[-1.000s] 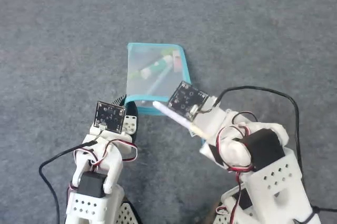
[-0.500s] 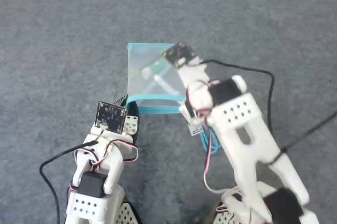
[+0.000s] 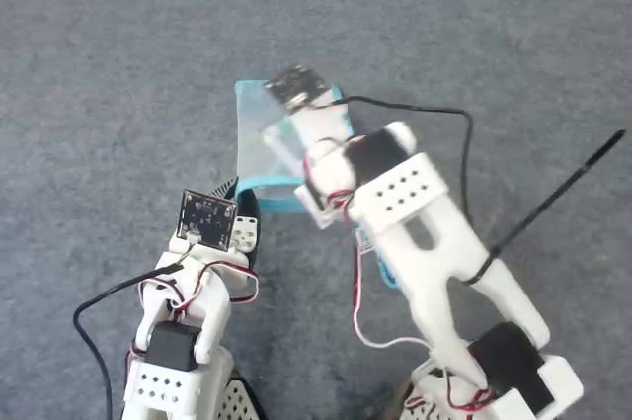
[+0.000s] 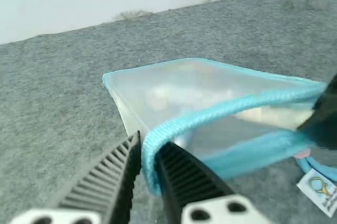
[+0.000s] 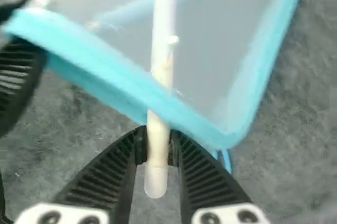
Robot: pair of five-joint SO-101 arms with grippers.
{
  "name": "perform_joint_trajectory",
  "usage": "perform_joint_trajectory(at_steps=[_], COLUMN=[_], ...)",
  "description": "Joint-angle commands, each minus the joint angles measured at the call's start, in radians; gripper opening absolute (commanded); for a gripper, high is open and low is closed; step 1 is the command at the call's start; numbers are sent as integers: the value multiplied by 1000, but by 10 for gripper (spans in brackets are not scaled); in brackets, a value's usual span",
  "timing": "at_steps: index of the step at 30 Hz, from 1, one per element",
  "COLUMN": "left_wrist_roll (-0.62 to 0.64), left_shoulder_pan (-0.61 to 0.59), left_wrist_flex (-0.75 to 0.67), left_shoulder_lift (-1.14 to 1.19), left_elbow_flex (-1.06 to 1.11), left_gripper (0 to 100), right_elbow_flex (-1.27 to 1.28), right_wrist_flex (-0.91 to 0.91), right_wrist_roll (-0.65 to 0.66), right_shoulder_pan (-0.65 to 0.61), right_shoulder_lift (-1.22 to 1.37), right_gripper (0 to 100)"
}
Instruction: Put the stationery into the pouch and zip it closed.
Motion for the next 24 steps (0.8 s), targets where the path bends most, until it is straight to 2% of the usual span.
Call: perform_joint_trajectory(at_steps=[1,6,12,15,20,24], left_wrist_roll=[21,21,21,21,21,21], left_shoulder_pan=[8,8,8,6,6,6], left_wrist_flex=[-29,-26,-26,-26,-26,-26], left_shoulder_lift=[6,6,6,6,5,5], left_elbow_flex=[-7,-7,-7,-7,-7,-7], left_gripper=[12,12,12,12,12,12], right_elbow_flex=[-64,-64,-63,-57,37,173], right_wrist_flex=[-47,-82,-48,-13,-22,-31], right_wrist_roll=[-6,-6,-5,-5,-8,2], right_shoulder_pan=[-59,-79,-73,-5,188,236], right_shoulder_lift=[-19,-22,-87,-206,-400,-418], right_gripper=[72,217,231,231,231,230])
